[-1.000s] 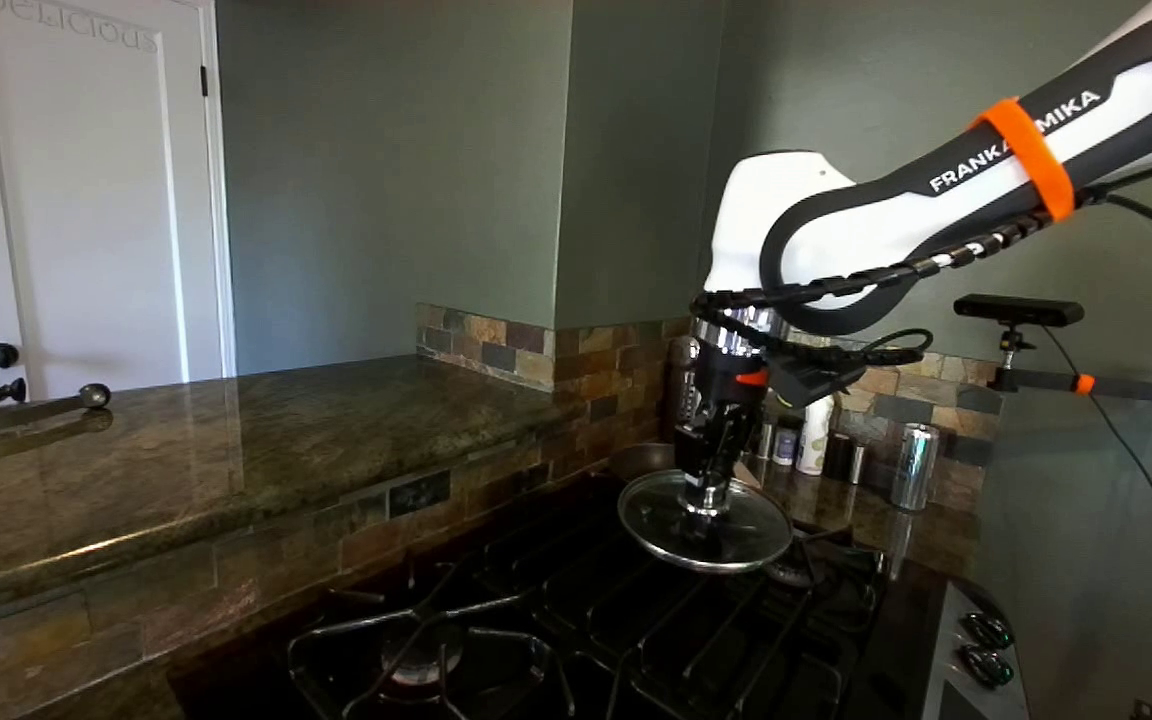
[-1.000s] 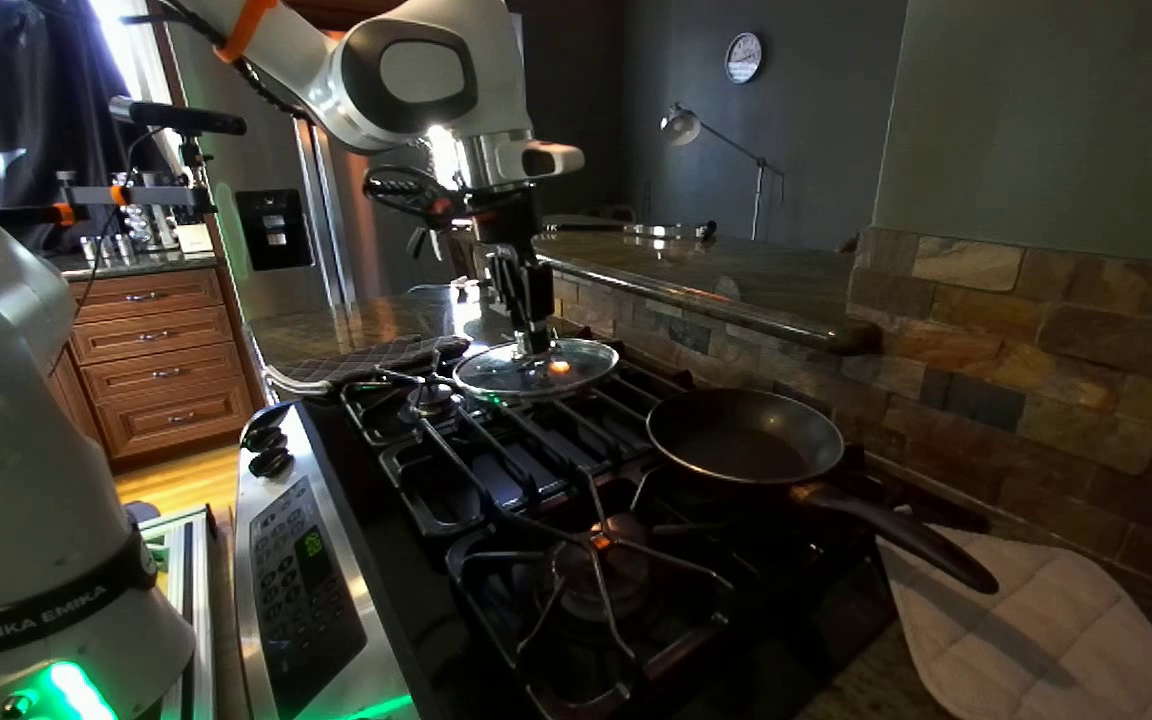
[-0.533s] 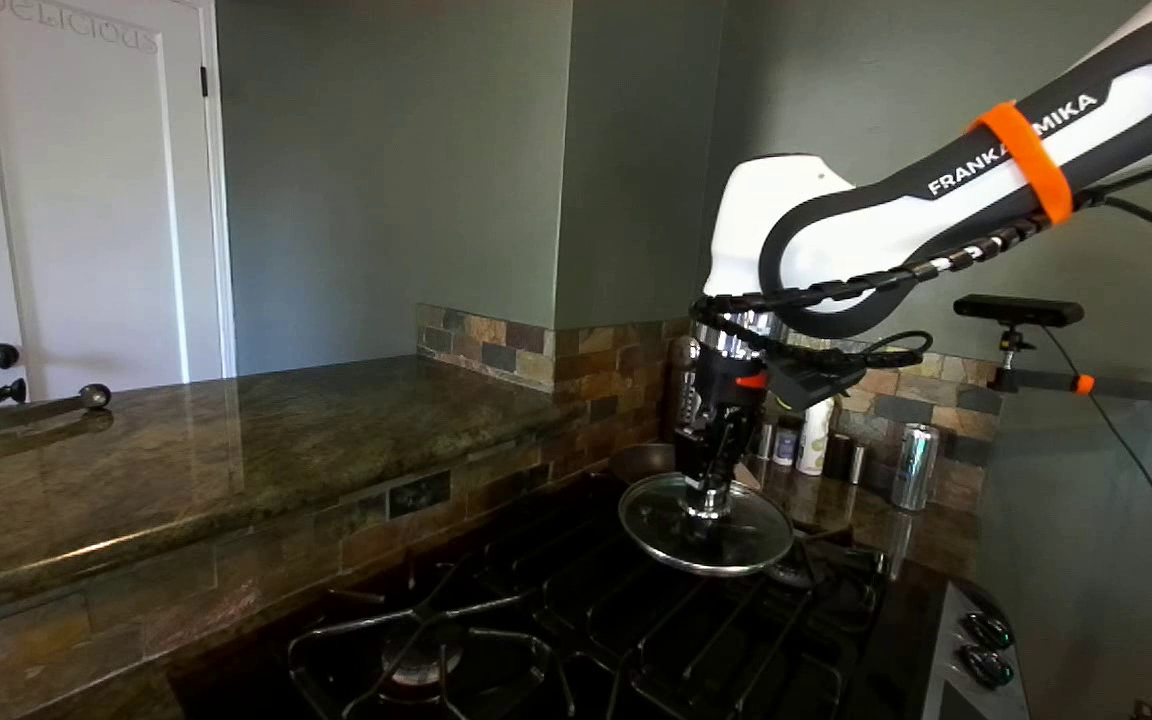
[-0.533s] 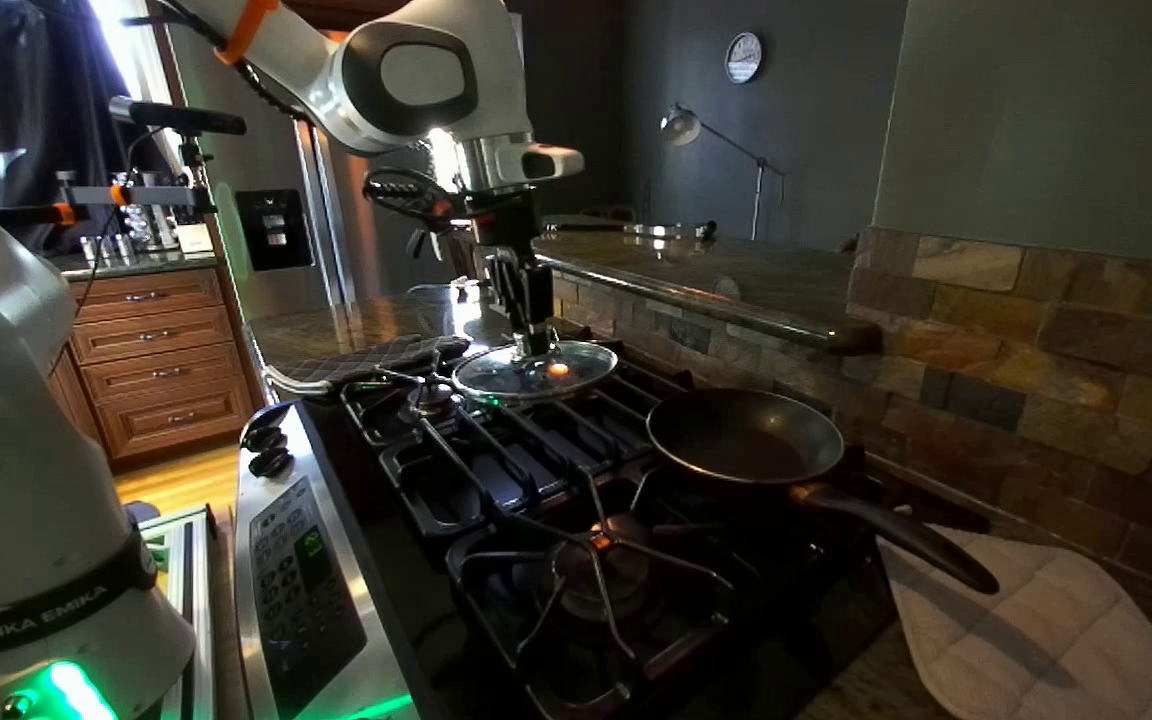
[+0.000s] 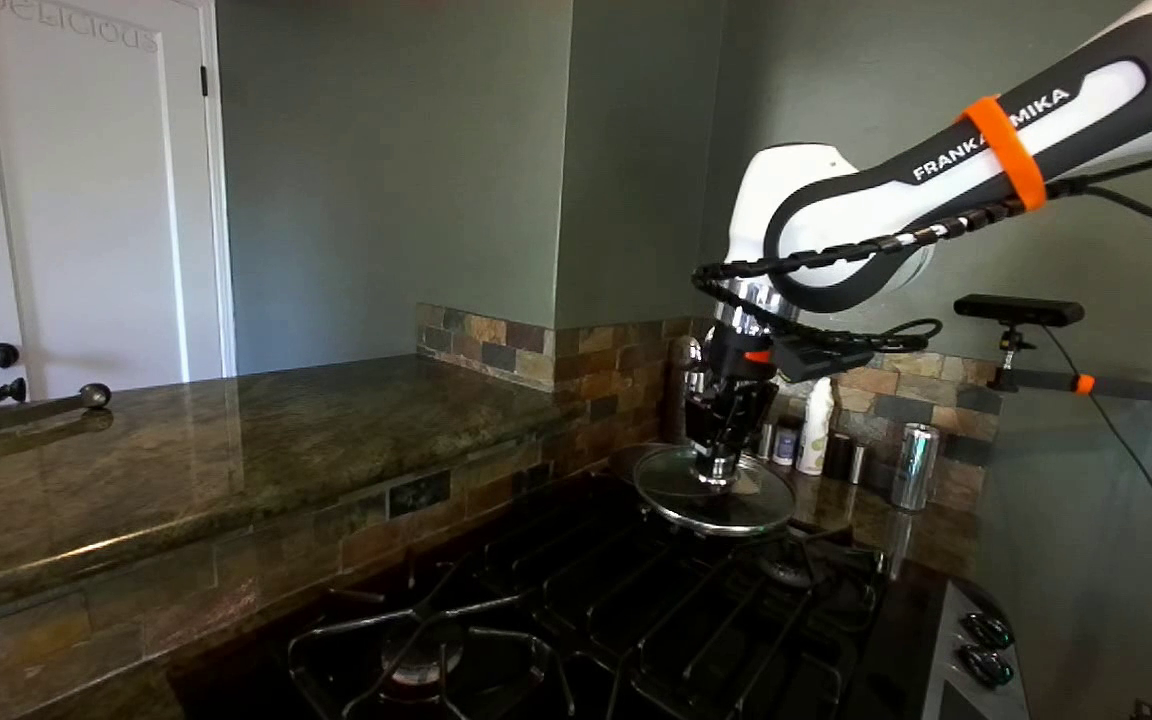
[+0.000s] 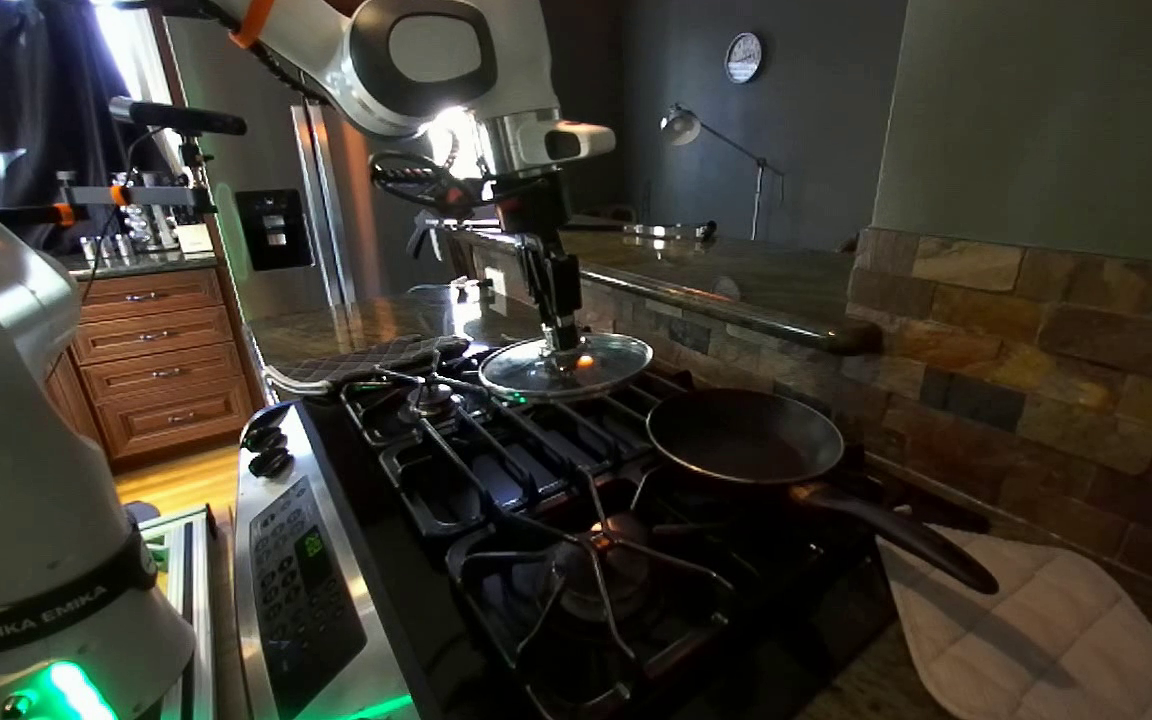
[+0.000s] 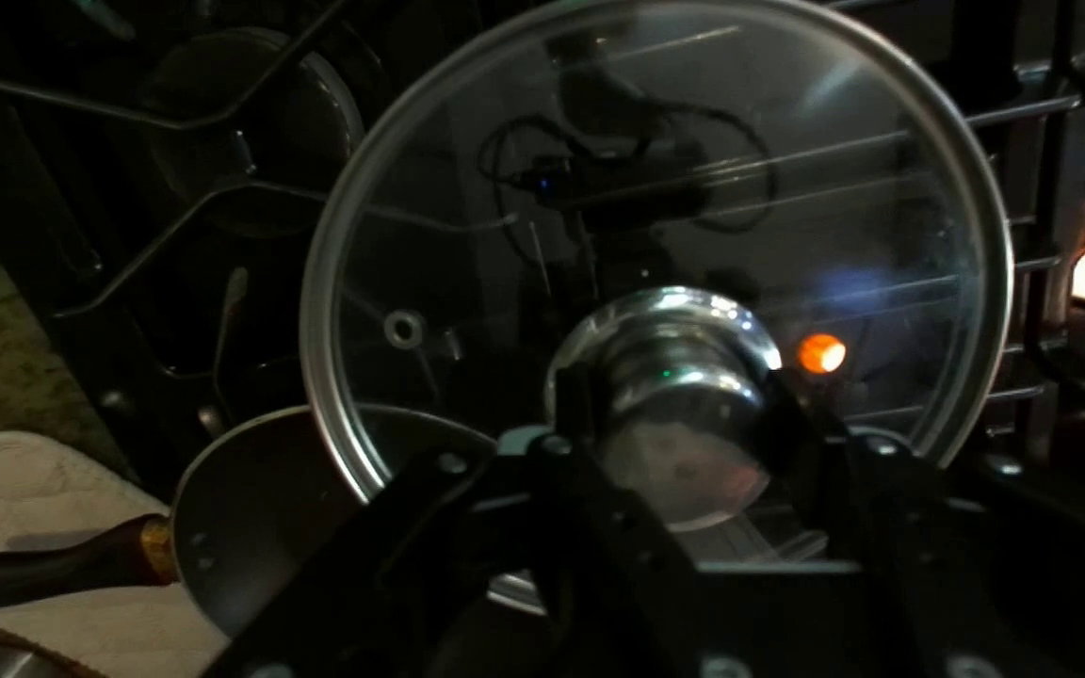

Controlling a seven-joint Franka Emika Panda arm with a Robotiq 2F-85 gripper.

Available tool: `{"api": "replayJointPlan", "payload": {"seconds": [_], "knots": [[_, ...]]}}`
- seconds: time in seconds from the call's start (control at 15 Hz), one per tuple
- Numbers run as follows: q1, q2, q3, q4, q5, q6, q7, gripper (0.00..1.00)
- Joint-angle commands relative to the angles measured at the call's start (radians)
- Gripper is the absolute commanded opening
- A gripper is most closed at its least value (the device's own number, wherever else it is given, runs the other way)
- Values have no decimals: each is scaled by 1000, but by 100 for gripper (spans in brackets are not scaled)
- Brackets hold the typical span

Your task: Put the lid on the pan

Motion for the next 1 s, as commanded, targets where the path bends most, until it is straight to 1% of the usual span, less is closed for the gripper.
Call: {"api": "replayJointPlan", "payload": {"seconds": [0.0,0.47,0.93], "knots": [[-37,33,-19,54,-12,7,44,23],[-87,149,-79,182,10,4,99,23],[-87,305,-116,348,33,3,152,23]]}}
